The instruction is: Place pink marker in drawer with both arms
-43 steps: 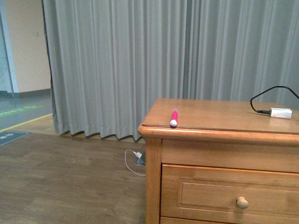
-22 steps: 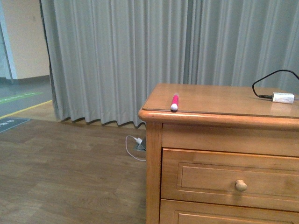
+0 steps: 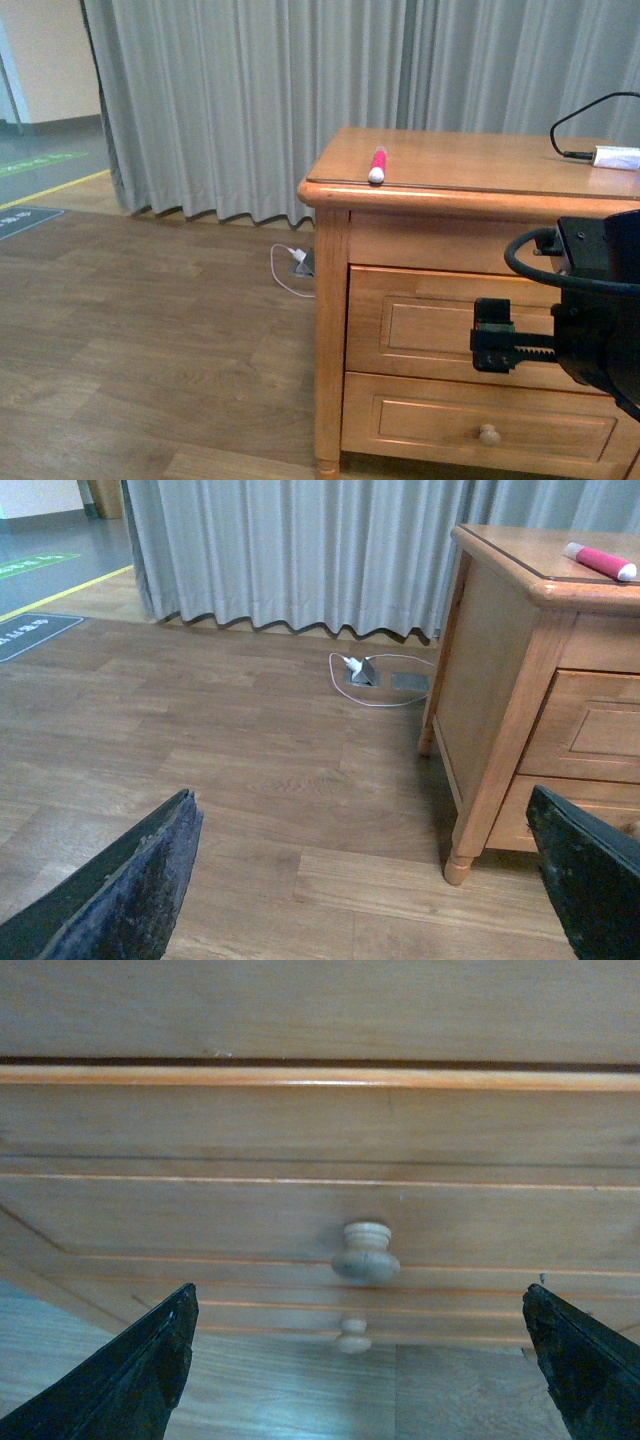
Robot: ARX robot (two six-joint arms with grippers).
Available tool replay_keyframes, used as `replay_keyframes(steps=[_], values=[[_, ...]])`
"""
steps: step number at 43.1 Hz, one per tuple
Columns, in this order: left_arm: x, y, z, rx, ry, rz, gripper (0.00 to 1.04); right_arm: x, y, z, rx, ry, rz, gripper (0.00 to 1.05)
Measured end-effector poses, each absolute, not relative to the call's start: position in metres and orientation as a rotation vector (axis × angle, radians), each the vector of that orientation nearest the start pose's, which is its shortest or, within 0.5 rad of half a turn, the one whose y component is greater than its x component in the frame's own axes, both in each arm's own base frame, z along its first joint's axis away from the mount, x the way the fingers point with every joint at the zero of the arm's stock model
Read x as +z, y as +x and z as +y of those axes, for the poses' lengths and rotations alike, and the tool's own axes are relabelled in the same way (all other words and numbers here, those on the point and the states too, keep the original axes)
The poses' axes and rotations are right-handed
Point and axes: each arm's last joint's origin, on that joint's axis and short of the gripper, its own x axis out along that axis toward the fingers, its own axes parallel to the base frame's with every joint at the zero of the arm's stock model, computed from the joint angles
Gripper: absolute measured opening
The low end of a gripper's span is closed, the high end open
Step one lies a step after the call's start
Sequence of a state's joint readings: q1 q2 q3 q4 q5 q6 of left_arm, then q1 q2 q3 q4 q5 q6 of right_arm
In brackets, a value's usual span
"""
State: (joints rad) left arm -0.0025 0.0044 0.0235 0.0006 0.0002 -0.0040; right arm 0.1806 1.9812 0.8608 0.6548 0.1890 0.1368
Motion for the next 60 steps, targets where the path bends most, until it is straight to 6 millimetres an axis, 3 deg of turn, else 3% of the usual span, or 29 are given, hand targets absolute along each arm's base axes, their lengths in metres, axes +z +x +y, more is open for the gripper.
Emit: replay_keyframes(steps=[5,10,22,51,55,60], values=[[0.171,0.096,0.0,-0.003,-0.004,-0.02,0.99,0.095,0.387,0.062,-0.045,0.04,0.443,0.96],[0.171,0.096,0.0,-0.003,-0.004,-0.02,0.99,0.086,0.395,0.06,-0.05,0.035,0.446,0.96],[0.171,0.096,0.0,-0.003,-0.004,-0.02,0.99,0.074,0.4,0.059,-0.052,0.026,0.457,0.96],[0.171,0.096,0.0,-0.003,-0.004,-0.02,0.99,0.068,0.409,0.053,-0.079,0.017,0.473,0.96],[0.171,0.096,0.0,-0.003,-0.004,-0.02,0.99,0.068,0.409,0.052,-0.086,0.016,0.473,0.88],[0.171,0.096,0.0,-0.002,-0.004,-0.02,0.99,0.068,0.409,0.051,-0.088,0.016,0.473,0.68]])
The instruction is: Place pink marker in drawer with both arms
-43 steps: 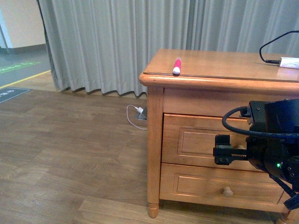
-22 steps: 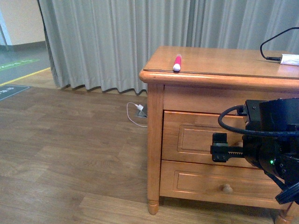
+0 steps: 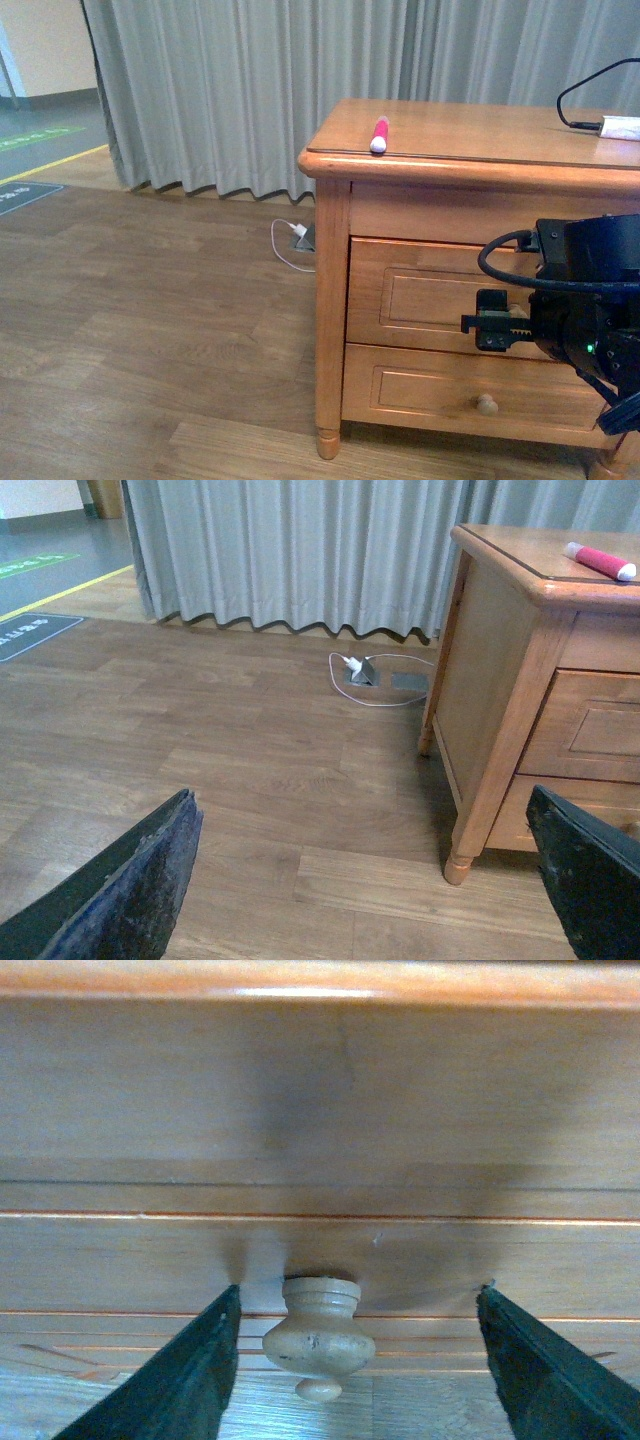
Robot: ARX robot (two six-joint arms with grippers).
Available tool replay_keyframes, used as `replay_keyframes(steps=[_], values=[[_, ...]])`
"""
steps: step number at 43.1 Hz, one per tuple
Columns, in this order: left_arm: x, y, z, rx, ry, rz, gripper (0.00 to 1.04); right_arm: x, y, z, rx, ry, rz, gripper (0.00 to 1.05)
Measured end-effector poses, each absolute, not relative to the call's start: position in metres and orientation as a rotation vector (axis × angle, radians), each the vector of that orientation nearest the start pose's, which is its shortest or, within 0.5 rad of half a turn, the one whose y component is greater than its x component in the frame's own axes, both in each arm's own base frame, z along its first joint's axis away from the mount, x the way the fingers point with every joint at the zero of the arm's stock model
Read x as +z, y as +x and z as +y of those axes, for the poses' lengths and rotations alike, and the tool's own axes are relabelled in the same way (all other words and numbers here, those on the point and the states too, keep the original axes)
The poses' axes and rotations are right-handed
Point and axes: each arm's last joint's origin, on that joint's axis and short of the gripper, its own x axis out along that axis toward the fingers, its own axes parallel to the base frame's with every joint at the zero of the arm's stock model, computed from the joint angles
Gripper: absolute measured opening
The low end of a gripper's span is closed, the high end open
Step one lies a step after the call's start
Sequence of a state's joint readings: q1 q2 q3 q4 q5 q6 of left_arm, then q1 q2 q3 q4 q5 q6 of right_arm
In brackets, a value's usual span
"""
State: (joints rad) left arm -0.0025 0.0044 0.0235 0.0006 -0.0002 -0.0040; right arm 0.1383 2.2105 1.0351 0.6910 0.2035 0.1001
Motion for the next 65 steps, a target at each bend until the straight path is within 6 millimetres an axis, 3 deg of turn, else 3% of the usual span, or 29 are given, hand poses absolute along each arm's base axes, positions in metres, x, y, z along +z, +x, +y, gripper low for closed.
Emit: replay_keyframes(steps=[9,11,19,36,40,49,54,65], values=[[0.171,0.096,0.0,-0.003,-0.004,-0.02,0.99,0.067,0.409,0.052,-0.078,0.014,0.487,0.28],[0.171,0.096,0.0,-0.003,-0.004,-0.02,0.99,0.066,0.409,0.052,-0.077,0.013,0.494,0.24],[0.171,0.096,0.0,-0.003,-0.004,-0.02,0.99,0.071,0.4,0.05,-0.077,0.039,0.541,0.24],[0.171,0.096,0.0,-0.003,-0.004,-0.02,0.99,0.09,0.315,0.04,0.003,0.078,0.742,0.23],[0.171,0.096,0.0,-0.003,-0.004,-0.02,0.99,0.096,0.296,0.039,0.024,0.076,0.785,0.35],[0.171,0.096,0.0,-0.003,-0.004,-0.02,0.99,0.106,0.243,0.037,0.04,0.081,0.81,0.74],[0.171,0.096,0.0,-0.003,-0.004,-0.02,0.99,0.124,0.217,0.031,0.041,0.105,0.781,0.97],[0.171,0.096,0.0,-0.002,-0.004,-0.02,0.99,0.178,0.179,0.011,0.012,0.173,0.645,0.96]])
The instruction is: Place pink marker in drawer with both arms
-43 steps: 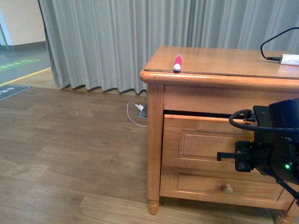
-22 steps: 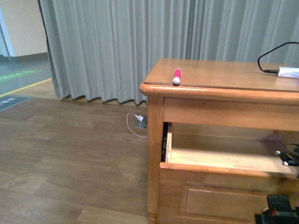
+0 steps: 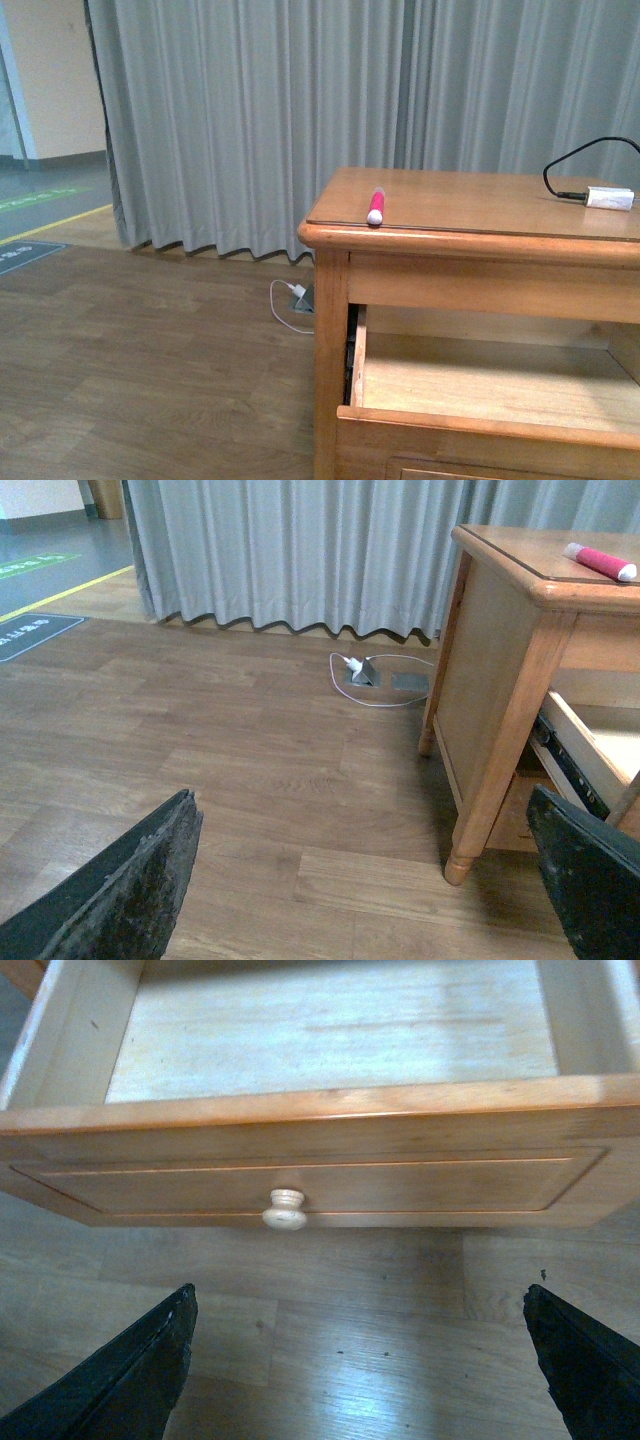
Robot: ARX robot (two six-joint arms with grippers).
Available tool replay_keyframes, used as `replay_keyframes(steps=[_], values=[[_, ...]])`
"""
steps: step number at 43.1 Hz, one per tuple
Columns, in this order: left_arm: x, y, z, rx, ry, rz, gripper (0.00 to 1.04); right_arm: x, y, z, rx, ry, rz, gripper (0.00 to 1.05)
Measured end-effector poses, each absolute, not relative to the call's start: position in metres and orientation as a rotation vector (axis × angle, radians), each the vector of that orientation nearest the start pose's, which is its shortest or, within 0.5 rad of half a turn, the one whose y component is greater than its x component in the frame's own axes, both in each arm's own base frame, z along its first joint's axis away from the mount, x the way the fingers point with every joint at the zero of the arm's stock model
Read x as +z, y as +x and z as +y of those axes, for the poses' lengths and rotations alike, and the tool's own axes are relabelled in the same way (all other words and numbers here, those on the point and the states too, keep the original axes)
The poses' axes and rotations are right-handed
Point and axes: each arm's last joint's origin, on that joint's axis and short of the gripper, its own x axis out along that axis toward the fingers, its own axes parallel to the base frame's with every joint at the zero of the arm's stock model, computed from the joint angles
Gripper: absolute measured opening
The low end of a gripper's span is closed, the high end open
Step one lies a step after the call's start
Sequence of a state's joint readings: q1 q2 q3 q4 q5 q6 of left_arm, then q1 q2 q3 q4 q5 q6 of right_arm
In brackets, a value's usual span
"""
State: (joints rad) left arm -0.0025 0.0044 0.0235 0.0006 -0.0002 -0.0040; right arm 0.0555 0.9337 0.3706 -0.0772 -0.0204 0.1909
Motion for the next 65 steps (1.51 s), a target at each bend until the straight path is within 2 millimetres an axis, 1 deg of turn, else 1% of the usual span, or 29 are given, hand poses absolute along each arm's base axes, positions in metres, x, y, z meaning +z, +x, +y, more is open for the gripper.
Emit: replay_keyframes(steps=[4,8,11,14,32,36,38,40,42,44,47,49,50,51,52,57,58,65], values=[[0.171,0.096,0.0,-0.003,-0.004,-0.02,0.99,0.196,0.157,0.005,-0.009,0.185,0.58,0.96],[0.171,0.096,0.0,-0.003,-0.004,-0.02,0.99,0.213,0.14,0.005,0.001,0.195,0.525,0.96],[0.171,0.096,0.0,-0.003,-0.004,-0.02,0.99,0.226,0.132,0.009,0.024,0.193,0.488,0.96],[0.171,0.096,0.0,-0.003,-0.004,-0.02,0.99,0.233,0.13,0.013,0.04,0.191,0.461,0.96],[0.171,0.096,0.0,-0.005,-0.006,-0.019,0.99,0.234,0.13,0.013,0.014,0.204,0.45,0.96],[0.169,0.099,-0.004,-0.055,-0.06,0.061,0.99,0.234,0.13,0.013,0.014,0.204,0.45,0.96],[0.171,0.103,-0.008,-0.068,-0.073,0.087,0.99,0.234,0.13,0.013,0.014,0.204,0.45,0.96],[0.177,0.107,-0.013,-0.085,-0.083,0.097,0.99,0.234,0.13,0.013,0.014,0.204,0.45,0.96],[0.196,0.117,-0.022,-0.125,-0.081,0.072,0.99,0.234,0.13,0.013,0.014,0.204,0.45,0.96],[0.219,0.131,-0.03,-0.159,-0.081,0.039,0.99,0.234,0.13,0.013,0.014,0.204,0.45,0.96],[0.24,0.152,-0.038,-0.172,-0.068,0.014,0.99,0.234,0.13,0.013,0.014,0.204,0.45,0.96],[0.258,0.177,-0.045,-0.175,-0.053,0.001,0.99,0.234,0.13,0.013,0.014,0.206,0.45,0.96],[0.262,0.186,-0.049,-0.179,-0.046,0.006,0.99,0.234,0.13,0.013,0.013,0.205,0.45,0.96],[0.269,0.199,-0.053,-0.181,-0.035,0.013,0.99,0.234,0.13,0.013,0.014,0.206,0.45,0.96],[0.275,0.218,-0.06,-0.188,-0.022,0.024,0.99,0.234,0.13,0.013,0.014,0.206,0.45,0.96],[0.284,0.263,-0.081,-0.21,0.014,0.07,0.99,0.234,0.13,0.013,0.014,0.206,0.45,0.96],[0.285,0.268,-0.083,-0.213,0.016,0.076,0.99,0.234,0.13,0.013,0.014,0.206,0.45,0.96],[0.295,0.322,-0.115,-0.251,0.052,0.126,0.99,0.234,0.13,0.013,0.014,0.206,0.45,0.96]])
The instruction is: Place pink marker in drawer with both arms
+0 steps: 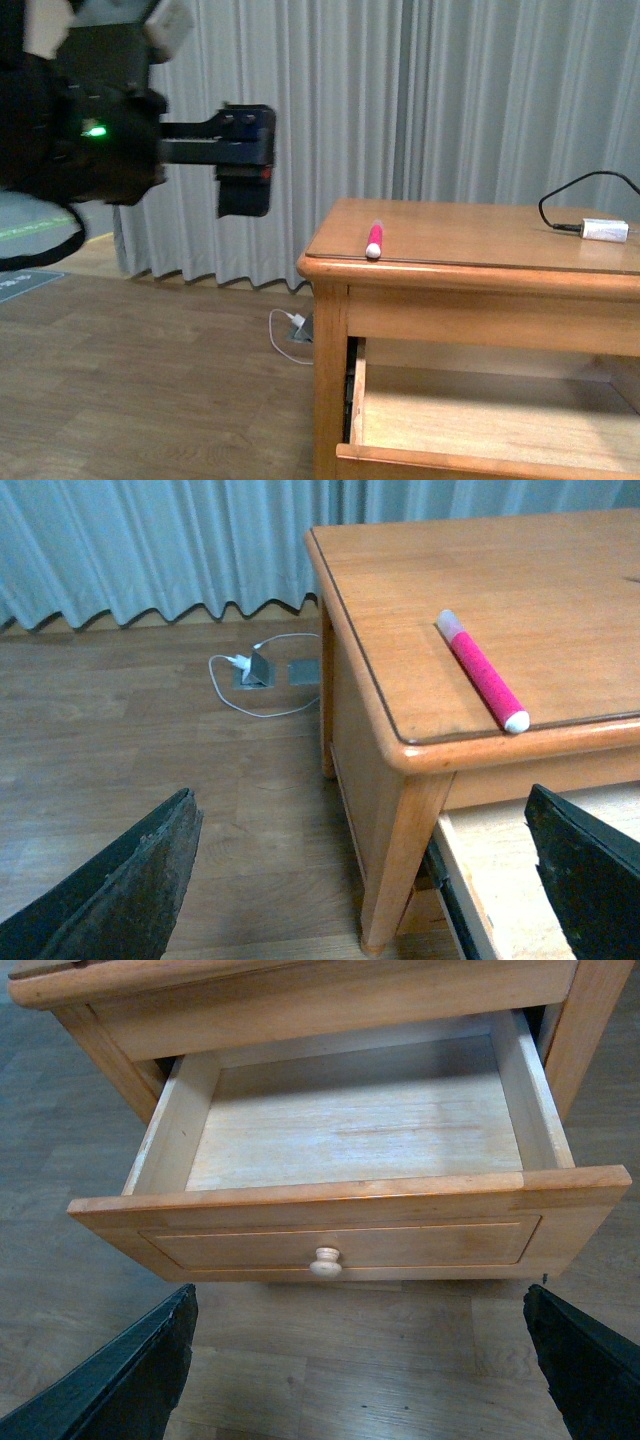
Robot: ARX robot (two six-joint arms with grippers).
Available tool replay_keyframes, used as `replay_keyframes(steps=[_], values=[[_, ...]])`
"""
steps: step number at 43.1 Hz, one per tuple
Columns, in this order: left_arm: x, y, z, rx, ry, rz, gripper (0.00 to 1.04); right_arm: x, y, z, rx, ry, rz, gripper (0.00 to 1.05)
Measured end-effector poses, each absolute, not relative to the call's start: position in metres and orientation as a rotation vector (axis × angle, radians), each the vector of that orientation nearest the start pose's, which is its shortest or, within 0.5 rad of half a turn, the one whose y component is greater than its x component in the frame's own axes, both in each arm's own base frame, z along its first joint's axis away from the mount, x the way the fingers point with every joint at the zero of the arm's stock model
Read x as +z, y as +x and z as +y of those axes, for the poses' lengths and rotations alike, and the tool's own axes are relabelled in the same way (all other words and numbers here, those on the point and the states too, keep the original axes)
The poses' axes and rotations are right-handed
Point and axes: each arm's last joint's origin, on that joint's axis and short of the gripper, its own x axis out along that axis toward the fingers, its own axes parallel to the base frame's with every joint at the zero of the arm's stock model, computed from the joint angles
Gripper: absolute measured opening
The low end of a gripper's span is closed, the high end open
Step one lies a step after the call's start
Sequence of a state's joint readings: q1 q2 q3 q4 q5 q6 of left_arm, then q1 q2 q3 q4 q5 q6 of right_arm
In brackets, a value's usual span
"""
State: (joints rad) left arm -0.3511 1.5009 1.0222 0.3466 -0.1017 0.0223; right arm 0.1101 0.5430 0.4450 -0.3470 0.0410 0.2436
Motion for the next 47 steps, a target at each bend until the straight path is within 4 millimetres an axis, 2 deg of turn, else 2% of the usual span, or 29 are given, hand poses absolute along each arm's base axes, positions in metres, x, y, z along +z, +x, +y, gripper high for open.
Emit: replay_keyframes(steps=[10,22,32,47], values=[[0.3,0.392,-0.17,-0.308,0.107,0.196,0.99,0.234,0.13,0.013,0.013,0.206,0.45,0.96],[0.28,0.44,-0.218,-0.338,0.184,0.28,0.99,0.234,0.13,0.013,0.013,0.206,0.45,0.96],[0.261,0.457,-0.242,-0.355,0.236,0.305,0.99,0.234,0.13,0.013,0.013,0.206,0.45,0.96],[0.261,0.464,-0.251,-0.355,0.238,0.322,0.99,0.234,0.13,0.013,0.013,0.206,0.45,0.96]])
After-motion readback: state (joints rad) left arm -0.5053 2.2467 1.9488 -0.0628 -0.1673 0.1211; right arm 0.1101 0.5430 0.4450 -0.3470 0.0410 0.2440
